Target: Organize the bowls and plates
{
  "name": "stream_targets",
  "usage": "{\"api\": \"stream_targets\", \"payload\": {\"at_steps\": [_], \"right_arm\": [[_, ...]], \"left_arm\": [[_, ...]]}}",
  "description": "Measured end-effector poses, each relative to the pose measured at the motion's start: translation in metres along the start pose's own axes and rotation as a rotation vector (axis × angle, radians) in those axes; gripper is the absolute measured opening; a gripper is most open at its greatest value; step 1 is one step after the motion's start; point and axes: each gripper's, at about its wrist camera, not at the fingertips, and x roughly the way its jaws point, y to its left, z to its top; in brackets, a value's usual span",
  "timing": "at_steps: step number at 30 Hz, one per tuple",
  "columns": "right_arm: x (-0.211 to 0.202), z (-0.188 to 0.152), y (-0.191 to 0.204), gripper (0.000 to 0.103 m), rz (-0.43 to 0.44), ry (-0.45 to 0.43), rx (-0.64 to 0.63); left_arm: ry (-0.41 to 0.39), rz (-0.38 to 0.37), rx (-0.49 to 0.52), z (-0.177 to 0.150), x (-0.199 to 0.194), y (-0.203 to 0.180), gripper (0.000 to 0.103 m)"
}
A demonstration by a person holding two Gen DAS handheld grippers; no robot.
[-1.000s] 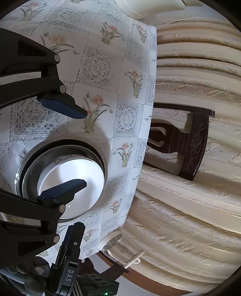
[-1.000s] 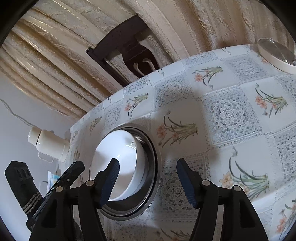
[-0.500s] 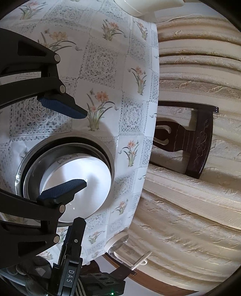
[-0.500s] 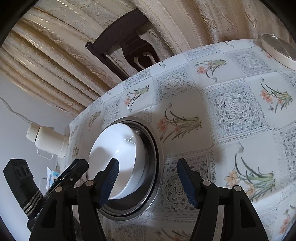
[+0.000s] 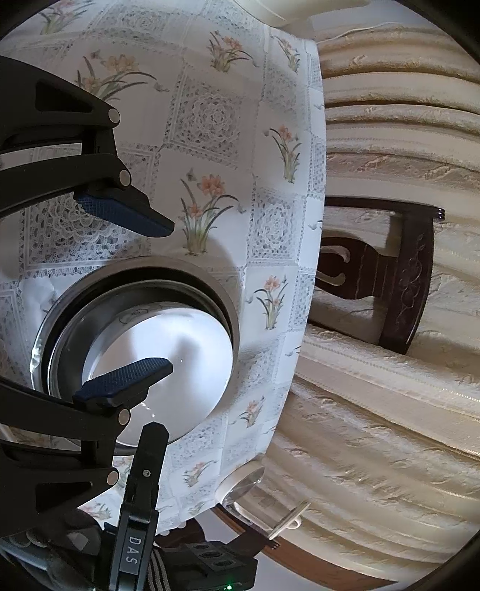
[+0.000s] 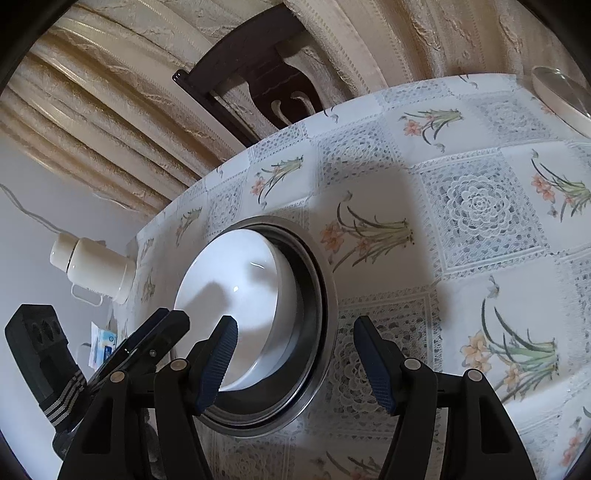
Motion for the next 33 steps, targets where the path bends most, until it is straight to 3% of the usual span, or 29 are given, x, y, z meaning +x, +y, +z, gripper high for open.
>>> {"api": "stream_targets", "payload": {"at_steps": [3,11,20,26,33], "right_arm": [[0.001,0.0,-0.002,0.069,0.001,0.006,0.007],[0.006,-0.001,-0.002,0.069,-0.003,0.032,0.0],[0.015,-0.002,-0.004,0.068,0.006,0.089,0.015],[0.015,-0.004,0.004,0.053,0.032,0.101,-0.014],[0.012,-0.006,0.008,0.051,-0.007,0.082,-0.036]], "left_arm": [[0.024,-0.025,-0.015,-0.001,0.005,0.001,0.069],[0.121,-0.193,-0.176,-0.006,0.022,0.019,0.069],[0.16,-0.193,-0.162,-0.013,0.03,0.016,0.069],[0.145,-0.184,-0.137,-0.013,0.028,0.01,0.065],[0.144,-0.173,-0.131,-0.013,0.027,0.009,0.065]]}}
